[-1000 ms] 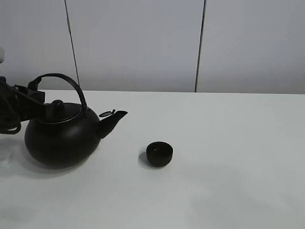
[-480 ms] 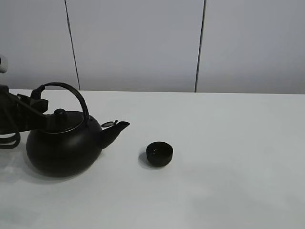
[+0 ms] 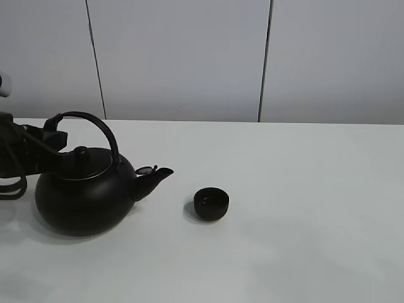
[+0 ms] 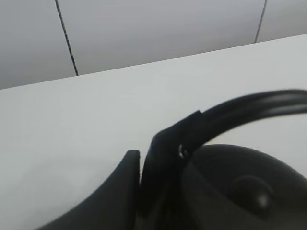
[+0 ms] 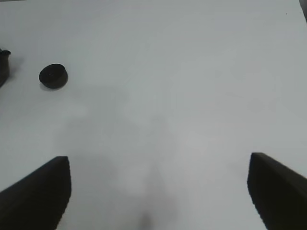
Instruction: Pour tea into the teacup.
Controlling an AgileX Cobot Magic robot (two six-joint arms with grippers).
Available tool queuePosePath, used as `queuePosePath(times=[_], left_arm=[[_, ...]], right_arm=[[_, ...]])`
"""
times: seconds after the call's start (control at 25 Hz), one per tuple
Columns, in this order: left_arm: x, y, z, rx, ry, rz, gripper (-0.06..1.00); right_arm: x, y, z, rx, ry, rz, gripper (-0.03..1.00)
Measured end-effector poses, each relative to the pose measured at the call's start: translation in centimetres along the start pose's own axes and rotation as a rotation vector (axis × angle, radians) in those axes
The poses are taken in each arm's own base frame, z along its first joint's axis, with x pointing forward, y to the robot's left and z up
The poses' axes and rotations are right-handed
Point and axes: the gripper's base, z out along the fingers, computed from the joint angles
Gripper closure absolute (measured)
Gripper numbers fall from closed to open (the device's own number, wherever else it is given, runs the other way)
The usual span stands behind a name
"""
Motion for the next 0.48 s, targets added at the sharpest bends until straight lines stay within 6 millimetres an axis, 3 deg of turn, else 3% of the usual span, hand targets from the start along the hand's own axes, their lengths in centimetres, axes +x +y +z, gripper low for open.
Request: queuePosePath(times=[0.32, 0.48], left_arm=[[-0.6, -0.2, -0.2, 0.021, -0.072, -0.003, 0.49], [-0.1, -0.8, -1.0, 0.04, -0.047, -0.001, 0.4]], right_arm=[[0.0, 0.0, 0.0, 0.0, 0.0, 0.0, 0.28], [0.0, 0.0, 0.0, 0.0, 0.0, 0.0, 0.28]])
